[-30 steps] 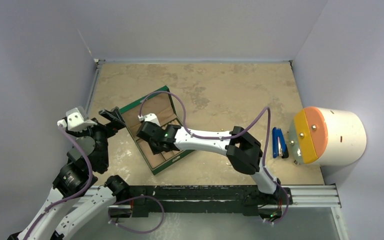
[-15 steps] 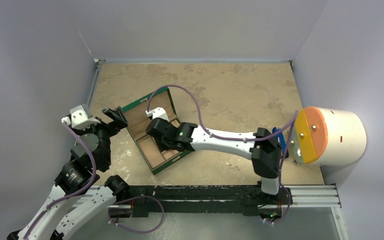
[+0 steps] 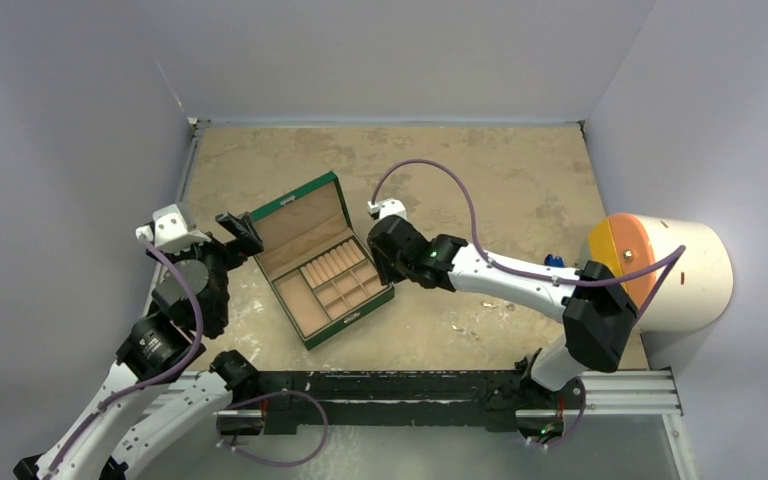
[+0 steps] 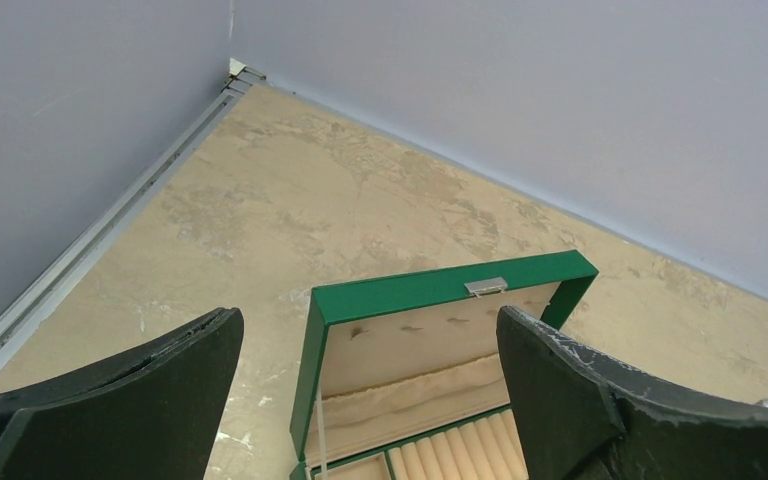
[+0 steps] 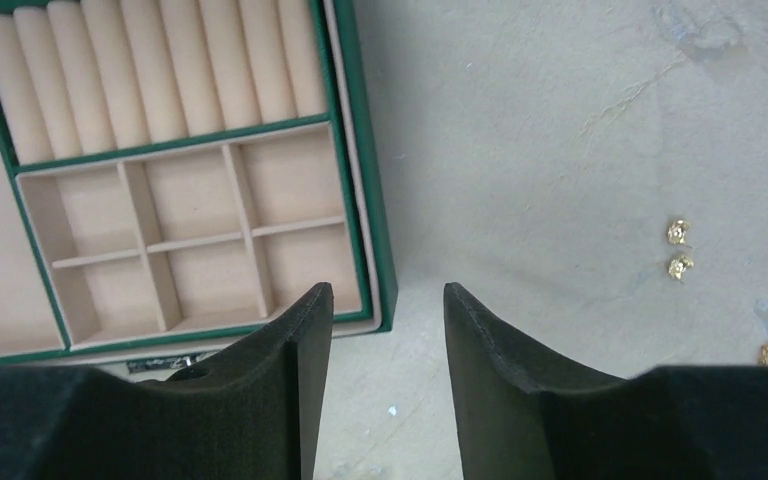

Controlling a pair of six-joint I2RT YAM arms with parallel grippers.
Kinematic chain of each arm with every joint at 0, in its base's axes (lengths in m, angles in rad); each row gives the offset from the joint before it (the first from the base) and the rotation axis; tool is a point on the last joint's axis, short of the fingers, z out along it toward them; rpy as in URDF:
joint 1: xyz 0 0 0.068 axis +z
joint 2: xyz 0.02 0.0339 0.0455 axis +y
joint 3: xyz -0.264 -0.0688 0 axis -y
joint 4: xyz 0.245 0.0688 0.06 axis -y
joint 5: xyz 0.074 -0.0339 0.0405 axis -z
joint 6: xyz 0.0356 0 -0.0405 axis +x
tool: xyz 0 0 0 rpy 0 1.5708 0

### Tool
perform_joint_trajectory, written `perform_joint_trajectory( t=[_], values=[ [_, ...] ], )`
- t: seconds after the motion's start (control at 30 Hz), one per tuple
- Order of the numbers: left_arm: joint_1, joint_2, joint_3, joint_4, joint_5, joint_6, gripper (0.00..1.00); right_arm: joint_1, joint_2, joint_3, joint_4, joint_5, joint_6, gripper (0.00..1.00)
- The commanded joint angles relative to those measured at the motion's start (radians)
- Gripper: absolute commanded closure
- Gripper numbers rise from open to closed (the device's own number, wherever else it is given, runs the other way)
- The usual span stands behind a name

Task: Organize the mixed jewelry

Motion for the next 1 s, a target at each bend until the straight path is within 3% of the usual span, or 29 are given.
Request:
perform_joint_trajectory(
  t=[0.0, 0.3, 0.97],
  values=[
    [0.003, 0.022, 0.024, 0.025, 0.009, 0.004, 0.02, -0.053, -0.035, -0.032, 0.124, -0.107, -0.035, 0.52],
    [0.003, 0.045, 0.026, 0.024, 0.015, 0.009, 0.02, -0.103, 0.058, -0.001, 0.186, -0.198, -0.045, 0.51],
    [0.002, 0.052, 0.028, 0.024, 0.033, 0.013, 0.02, -0.133, 0.185, 0.062, 0.212, -0.223, -0.046, 0.56]
  ],
)
